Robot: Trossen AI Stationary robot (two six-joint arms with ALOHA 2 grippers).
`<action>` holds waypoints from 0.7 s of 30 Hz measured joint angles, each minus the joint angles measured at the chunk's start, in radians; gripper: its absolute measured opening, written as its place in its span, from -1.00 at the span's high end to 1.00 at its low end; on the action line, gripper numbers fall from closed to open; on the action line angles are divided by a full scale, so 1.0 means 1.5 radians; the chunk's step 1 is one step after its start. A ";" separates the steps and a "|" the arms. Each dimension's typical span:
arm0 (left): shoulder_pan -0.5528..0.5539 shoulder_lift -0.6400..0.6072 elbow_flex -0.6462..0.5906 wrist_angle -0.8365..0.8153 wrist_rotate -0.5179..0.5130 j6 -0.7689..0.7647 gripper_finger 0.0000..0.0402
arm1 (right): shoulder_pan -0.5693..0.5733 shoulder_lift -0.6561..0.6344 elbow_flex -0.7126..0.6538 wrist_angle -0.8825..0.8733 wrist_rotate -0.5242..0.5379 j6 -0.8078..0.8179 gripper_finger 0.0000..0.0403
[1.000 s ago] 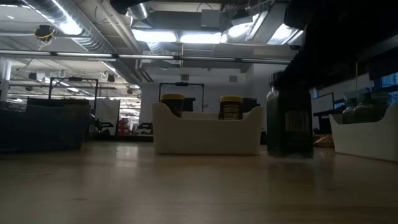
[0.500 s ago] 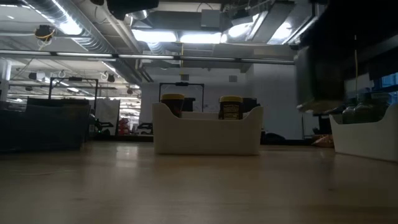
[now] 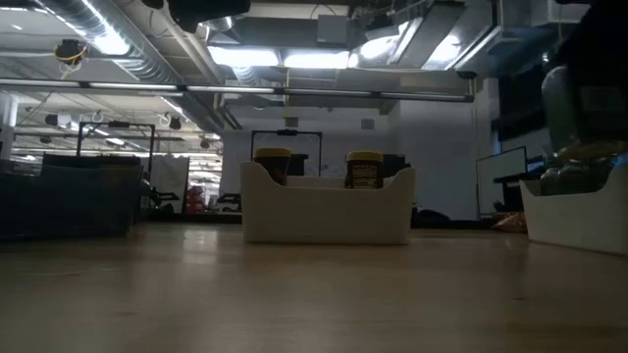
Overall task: Sort spices by type
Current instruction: Put the bottom green seasoning bottle into the right white bin
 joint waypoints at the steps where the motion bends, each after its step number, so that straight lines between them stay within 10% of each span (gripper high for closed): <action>1: 0.000 0.000 0.000 0.000 0.000 0.000 -0.16 | 0.006 -0.003 0.000 -0.012 0.001 0.016 -0.02; 21: 0.000 0.000 0.000 0.000 0.000 0.003 -0.16 | 0.049 -0.081 0.001 -0.166 -0.011 0.162 -0.02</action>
